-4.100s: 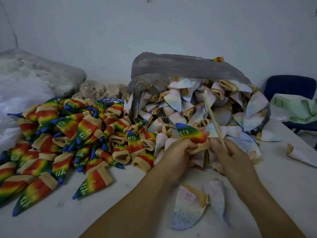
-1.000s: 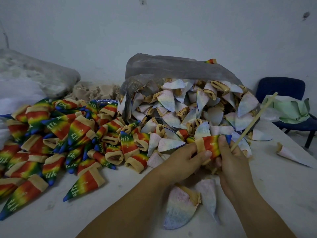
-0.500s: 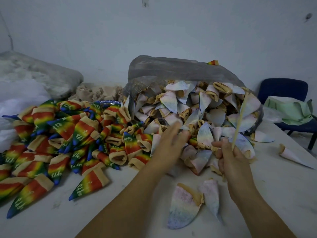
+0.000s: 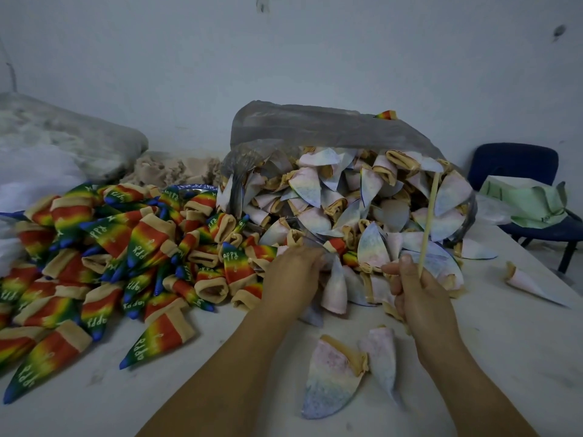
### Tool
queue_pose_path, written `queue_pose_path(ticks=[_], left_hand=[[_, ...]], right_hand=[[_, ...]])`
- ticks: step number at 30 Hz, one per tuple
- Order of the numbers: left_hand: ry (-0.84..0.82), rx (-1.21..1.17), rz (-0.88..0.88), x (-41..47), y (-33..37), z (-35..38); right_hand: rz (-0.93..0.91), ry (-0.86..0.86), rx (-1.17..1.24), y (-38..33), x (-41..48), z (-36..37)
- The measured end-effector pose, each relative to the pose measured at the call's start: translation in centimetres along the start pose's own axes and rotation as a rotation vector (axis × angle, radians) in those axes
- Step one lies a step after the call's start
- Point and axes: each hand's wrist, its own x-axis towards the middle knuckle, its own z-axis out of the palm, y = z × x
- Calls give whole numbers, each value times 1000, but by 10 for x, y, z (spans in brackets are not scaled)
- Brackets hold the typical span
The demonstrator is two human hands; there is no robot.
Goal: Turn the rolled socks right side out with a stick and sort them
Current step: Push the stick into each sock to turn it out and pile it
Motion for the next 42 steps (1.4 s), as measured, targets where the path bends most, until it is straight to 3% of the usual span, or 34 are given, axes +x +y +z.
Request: queue_pose_path(ticks=[3, 5, 9, 14, 19, 22, 27, 30, 33, 42], left_hand=[[291, -302, -102, -2, 9, -12], [352, -625, -215, 1, 20, -19], [230, -990, -425, 4, 40, -20], [124, -1269, -766, 2, 43, -8], [27, -1226, -696, 0, 47, -3], [-26, -1177, -611, -2, 49, -2], [-21, -875, -265, -5, 50, -3], [-145, -797, -158, -8, 57, 0], [-240, -797, -136, -10, 59, 6], [-44, -964, -243, -5, 58, -1]], right_hand=[[-53, -30, -28, -5, -5, 1], [-126, -61, -51, -9, -10, 3], [-256, -136, -60, -14, -16, 8], [-228, -141, 52, -20, -14, 7], [-202, -201, 101, -21, -17, 8], [-163, -134, 110, -16, -15, 7], [-176, 32, -53, -11, -9, 4], [-252, 56, -116, -12, -9, 1], [-304, 8, -105, -16, -13, 3], [-175, 22, 21, -12, -9, 9]])
